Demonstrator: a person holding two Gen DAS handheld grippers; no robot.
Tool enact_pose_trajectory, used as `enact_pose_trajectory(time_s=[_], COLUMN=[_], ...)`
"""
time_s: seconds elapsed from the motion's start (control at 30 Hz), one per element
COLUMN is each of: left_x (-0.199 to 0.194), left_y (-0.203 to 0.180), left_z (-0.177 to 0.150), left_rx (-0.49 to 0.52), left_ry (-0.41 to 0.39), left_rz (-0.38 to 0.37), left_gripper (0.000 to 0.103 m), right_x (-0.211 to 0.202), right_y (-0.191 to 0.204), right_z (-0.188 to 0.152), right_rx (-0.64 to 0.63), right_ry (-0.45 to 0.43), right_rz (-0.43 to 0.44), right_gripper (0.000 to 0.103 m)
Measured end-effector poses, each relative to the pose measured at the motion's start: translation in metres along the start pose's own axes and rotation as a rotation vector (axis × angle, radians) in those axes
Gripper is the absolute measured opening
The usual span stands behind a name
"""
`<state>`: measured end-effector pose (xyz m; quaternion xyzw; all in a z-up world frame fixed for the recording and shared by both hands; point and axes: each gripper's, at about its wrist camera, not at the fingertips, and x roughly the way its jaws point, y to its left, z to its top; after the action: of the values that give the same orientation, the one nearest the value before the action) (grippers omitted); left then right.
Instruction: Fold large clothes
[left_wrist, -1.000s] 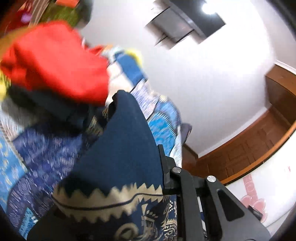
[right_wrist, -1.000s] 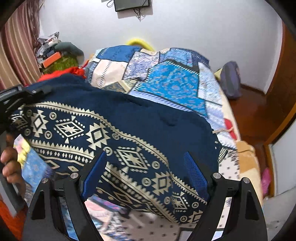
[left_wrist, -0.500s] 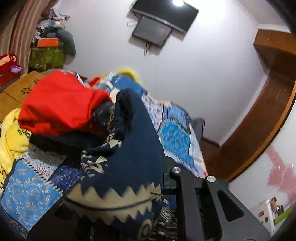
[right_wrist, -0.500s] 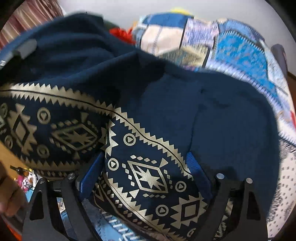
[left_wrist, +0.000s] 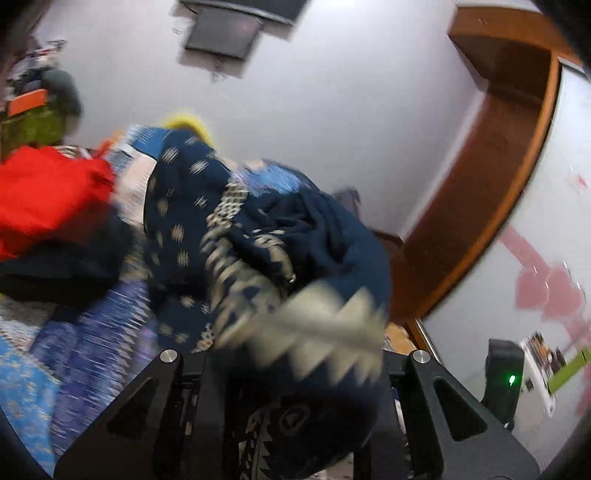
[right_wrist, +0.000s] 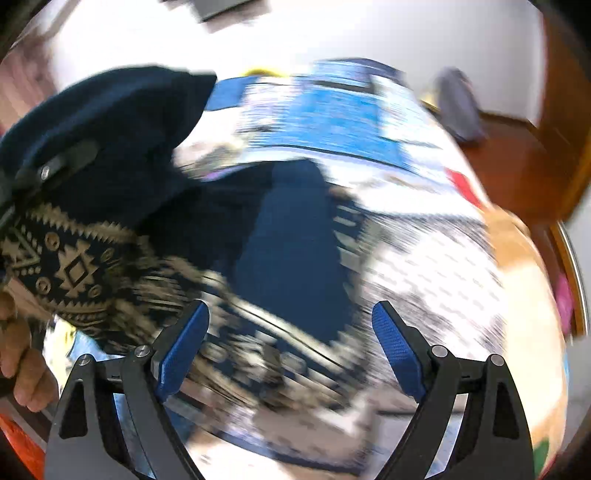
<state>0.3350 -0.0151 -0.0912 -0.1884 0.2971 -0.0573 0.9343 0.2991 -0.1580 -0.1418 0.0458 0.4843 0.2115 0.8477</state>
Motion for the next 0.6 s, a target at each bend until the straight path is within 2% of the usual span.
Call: enact_pose_trajectory(time_s=[0.07, 0.2, 0.27, 0.33, 0.37, 0.4, 0.5, 0.6], left_x=[0.022, 0.069, 0.084, 0.087, 0.084, 0.078, 0.064, 0.046], left_y=[-0.018, -0.048, -0.059, -0.068, -0.072, -0.074, -0.074, -0.075], left_z=[-0.013, -0.049, -0.071, -0.087, -0.092, -0.095, -0.097, -0.096], left_rx=[0.031, 0.167, 0.268, 0.390, 0.429, 0.459, 0.483, 0.499], left_ry=[0.074, 0.252, 0.320, 0.334, 0.327, 0.327, 0.343, 0.355], left_rz=[-0.025, -0.043, -0.015, 0.034, 0.038, 0.026, -0.013, -0.016], left_gripper=[0.017, 0.017, 0.017, 0.018, 0.022, 0.030, 0.051, 0.057], right_x=[-0.006, -0.016, -0.023, -0.032, -0.038, -0.045, -0.057, -0.071], right_y=[-0.024, -0.056, -0.058, -0.061, -0.063, -0.065, -0.063, -0.055], right_z=[-0.009, -0.025, -0.027, -0.028, -0.030, -0.031, -0.027, -0.022], right_rx=[0.057, 0.119, 0.122, 0.122, 0.121, 0.120, 0.119, 0.109], right_ry=[0.010, 0.013, 0.010, 0.002, -0.005, -0.016, -0.042, -0.076], right_rz=[-0.026, -0.091, -0.106, -0.109, -0.109, -0.109, -0.100, -0.071], right_gripper=[0.088, 0.088, 0.088, 0.088, 0.088, 0.088, 0.088, 0.088])
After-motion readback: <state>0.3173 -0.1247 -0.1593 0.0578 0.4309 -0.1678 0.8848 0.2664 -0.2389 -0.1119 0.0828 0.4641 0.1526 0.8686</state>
